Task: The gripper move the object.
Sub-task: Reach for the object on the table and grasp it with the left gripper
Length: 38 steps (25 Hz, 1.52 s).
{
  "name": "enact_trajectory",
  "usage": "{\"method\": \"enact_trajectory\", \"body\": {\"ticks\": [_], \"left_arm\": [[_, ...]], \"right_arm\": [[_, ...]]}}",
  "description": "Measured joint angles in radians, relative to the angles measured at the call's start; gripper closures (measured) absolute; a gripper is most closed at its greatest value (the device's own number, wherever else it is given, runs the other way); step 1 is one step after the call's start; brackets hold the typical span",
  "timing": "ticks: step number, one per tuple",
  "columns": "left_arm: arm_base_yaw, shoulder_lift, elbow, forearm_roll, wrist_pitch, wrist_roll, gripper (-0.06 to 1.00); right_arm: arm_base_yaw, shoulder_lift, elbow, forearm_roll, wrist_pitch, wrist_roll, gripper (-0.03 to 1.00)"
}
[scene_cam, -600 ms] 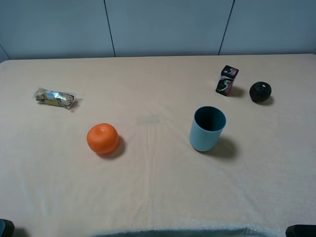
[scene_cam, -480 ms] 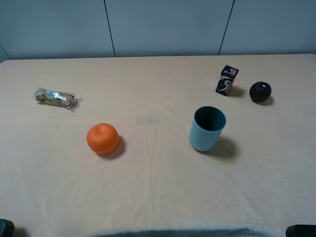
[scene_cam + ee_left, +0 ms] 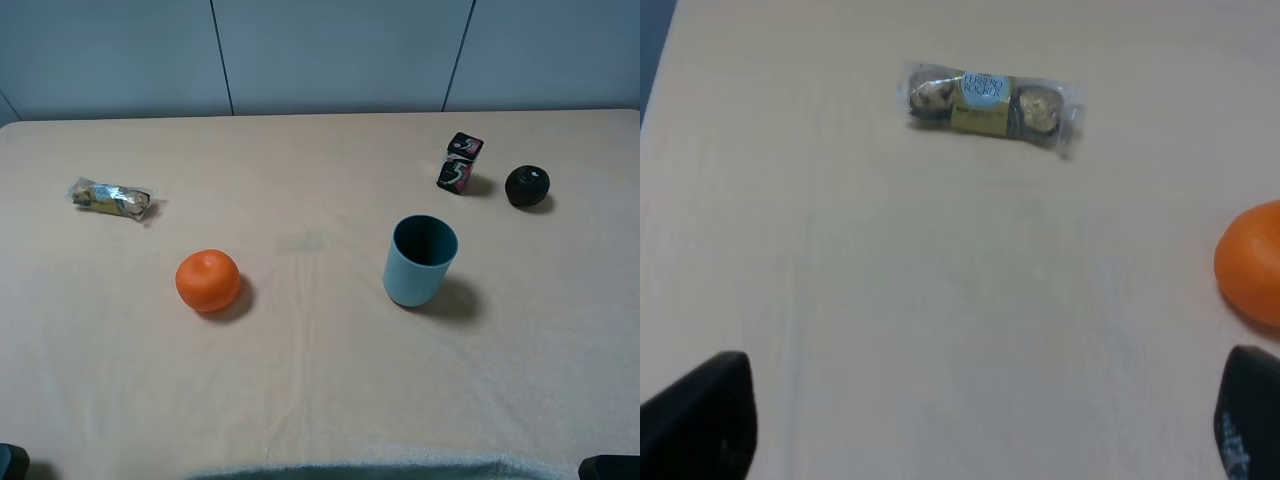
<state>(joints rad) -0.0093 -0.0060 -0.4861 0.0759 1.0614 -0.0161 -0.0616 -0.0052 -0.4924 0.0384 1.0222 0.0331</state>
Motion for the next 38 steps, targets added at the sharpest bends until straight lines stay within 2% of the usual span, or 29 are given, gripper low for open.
{"method": "enact_trajectory", "body": {"ticks": [14, 26, 32, 38], "left_arm": [[0.0, 0.028, -0.042, 0.0, 0.003, -0.016, 0.02], [0.0, 0.398, -0.214, 0.0, 0.012, -0.015, 0.02], [0.0, 0.582, -0.306, -0.002, 0.029, 0.016, 0.02], [0.0, 0.698, -0.371, -0.003, 0.033, 0.0, 0.02]], "right_arm": [[0.0, 0.0, 0.0, 0.0, 0.001, 0.0, 0.27], [0.0, 0.0, 0.0, 0.0, 0.001, 0.0, 0.27], [0.0, 0.0, 0.0, 0.0, 0.001, 0.0, 0.27], [0.0, 0.0, 0.0, 0.0, 0.0, 0.0, 0.27]]}}
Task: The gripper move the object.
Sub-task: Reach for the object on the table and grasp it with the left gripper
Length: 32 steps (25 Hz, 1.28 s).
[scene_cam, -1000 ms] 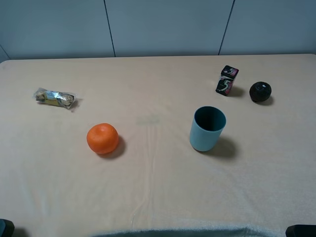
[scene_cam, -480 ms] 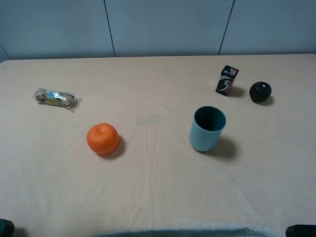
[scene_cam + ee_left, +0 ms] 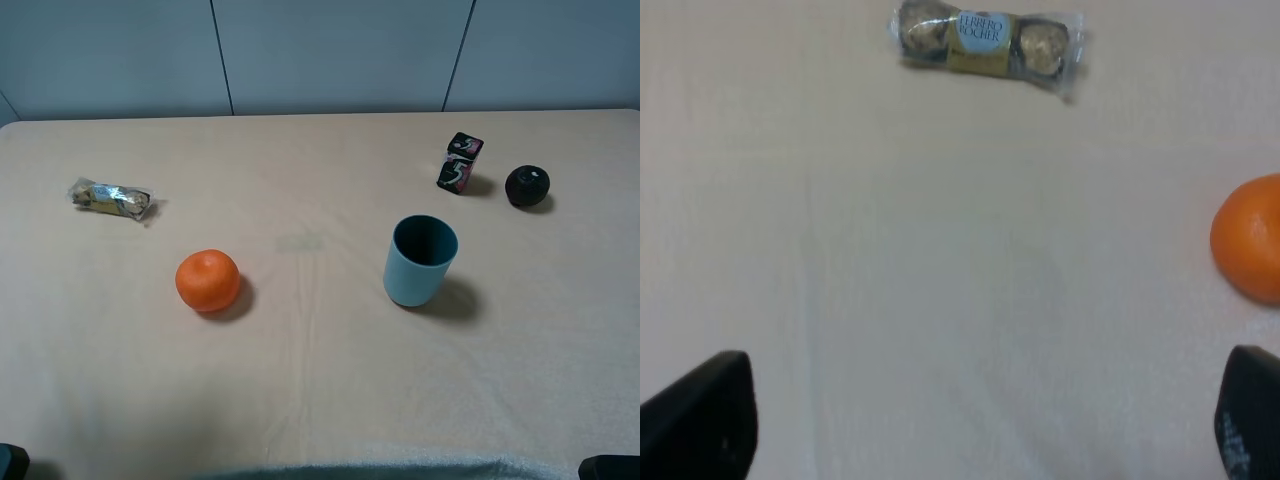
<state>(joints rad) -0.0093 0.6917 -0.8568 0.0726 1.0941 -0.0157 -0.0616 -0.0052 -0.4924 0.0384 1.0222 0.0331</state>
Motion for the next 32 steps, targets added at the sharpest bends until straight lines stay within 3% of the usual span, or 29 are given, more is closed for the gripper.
{"method": "enact_trajectory", "body": {"ticks": [18, 32], "left_arm": [[0.0, 0.421, -0.182, 0.035, -0.018, -0.16, 0.02], [0.0, 0.734, -0.188, 0.085, -0.221, -0.38, 0.02]], "right_arm": [[0.0, 0.0, 0.0, 0.0, 0.0, -0.001, 0.27], [0.0, 0.0, 0.0, 0.0, 0.001, -0.001, 0.27]]}}
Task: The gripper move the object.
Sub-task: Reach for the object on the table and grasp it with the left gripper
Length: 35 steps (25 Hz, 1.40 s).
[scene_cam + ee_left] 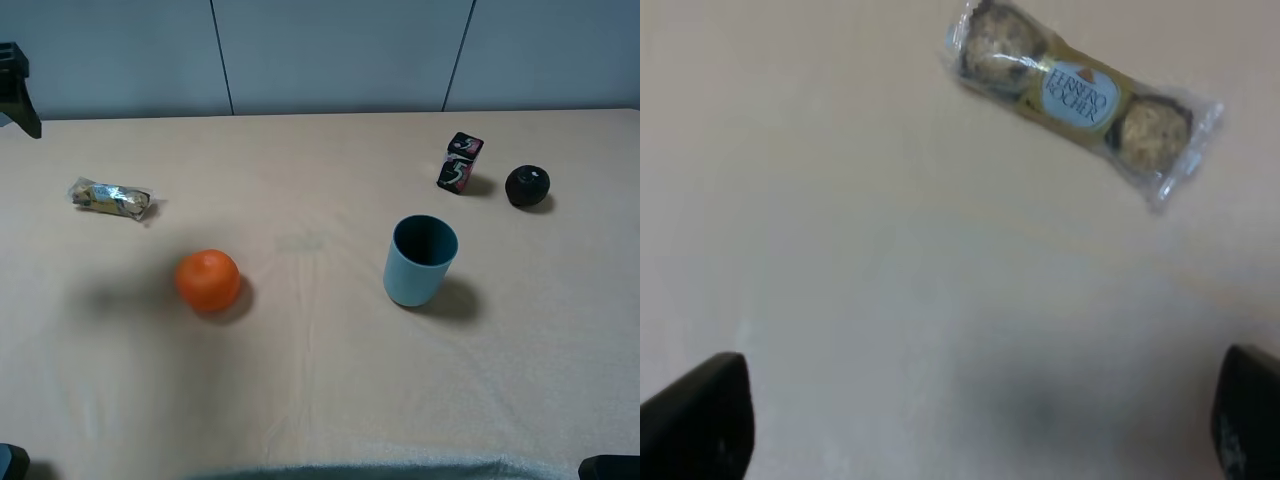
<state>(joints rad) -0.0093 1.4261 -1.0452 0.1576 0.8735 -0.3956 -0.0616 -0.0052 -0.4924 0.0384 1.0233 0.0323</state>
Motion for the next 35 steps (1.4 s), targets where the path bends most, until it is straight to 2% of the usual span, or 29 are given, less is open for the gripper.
{"method": "enact_trajectory", "body": {"ticks": [5, 9, 12, 17, 21, 29, 35], "left_arm": [[0.0, 0.101, 0.0, 0.001, -0.097, -0.094, 0.03], [0.0, 0.155, 0.0, 0.009, -0.167, -0.221, 0.03], [0.0, 0.18, 0.0, 0.046, -0.209, -0.334, 0.04], [0.0, 0.217, 0.0, 0.111, -0.23, -0.519, 0.04], [0.0, 0.255, 0.0, 0.133, -0.242, -0.629, 0.04], [0.0, 0.359, -0.007, 0.134, -0.309, -0.791, 0.06], [0.0, 0.448, -0.081, 0.134, -0.315, -0.825, 0.06]], "right_arm": [[0.0, 0.0, 0.0, 0.0, 0.0, 0.0, 0.27], [0.0, 0.0, 0.0, 0.0, 0.0, 0.0, 0.27], [0.0, 0.0, 0.0, 0.0, 0.0, 0.0, 0.27], [0.0, 0.0, 0.0, 0.0, 0.0, 0.0, 0.27], [0.0, 0.0, 0.0, 0.0, 0.0, 0.0, 0.27], [0.0, 0.0, 0.0, 0.0, 0.0, 0.0, 0.27], [0.0, 0.0, 0.0, 0.0, 0.0, 0.0, 0.27]]}}
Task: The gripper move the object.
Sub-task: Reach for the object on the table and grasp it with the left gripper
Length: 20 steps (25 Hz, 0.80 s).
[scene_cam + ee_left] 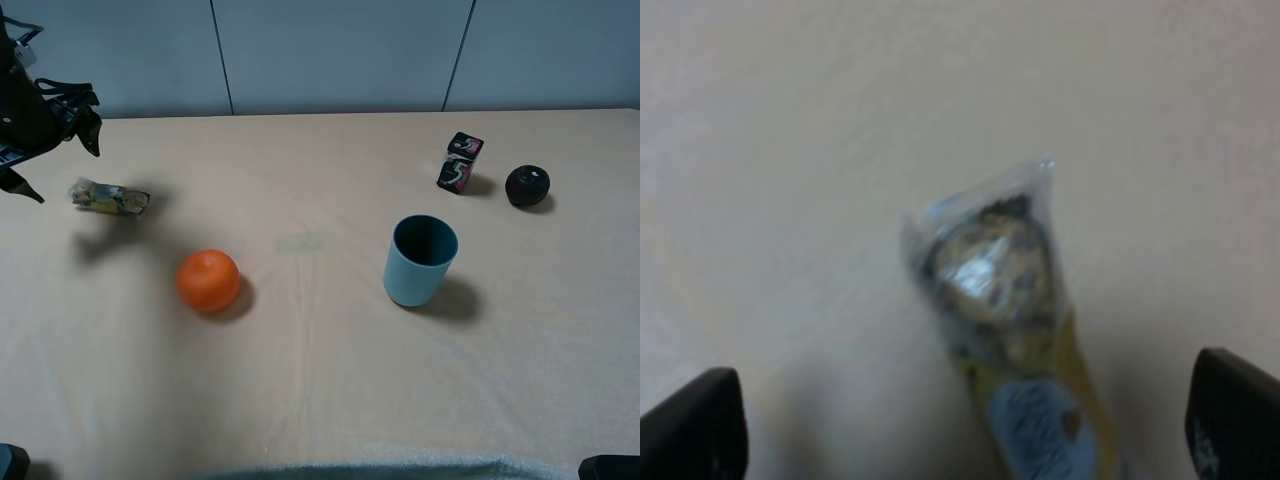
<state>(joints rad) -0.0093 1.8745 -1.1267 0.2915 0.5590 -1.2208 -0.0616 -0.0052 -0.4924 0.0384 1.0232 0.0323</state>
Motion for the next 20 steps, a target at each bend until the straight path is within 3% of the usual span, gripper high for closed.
{"method": "enact_trajectory", "body": {"ticks": [12, 20], "left_arm": [[0.0, 0.125, -0.087, -0.016, 0.0, -0.085, 0.08], [0.0, 0.196, -0.087, -0.063, -0.07, -0.101, 0.09]], "right_arm": [[0.0, 0.0, 0.0, 0.0, 0.0, 0.0, 0.27], [0.0, 0.0, 0.0, 0.0, 0.0, 0.0, 0.27]]}}
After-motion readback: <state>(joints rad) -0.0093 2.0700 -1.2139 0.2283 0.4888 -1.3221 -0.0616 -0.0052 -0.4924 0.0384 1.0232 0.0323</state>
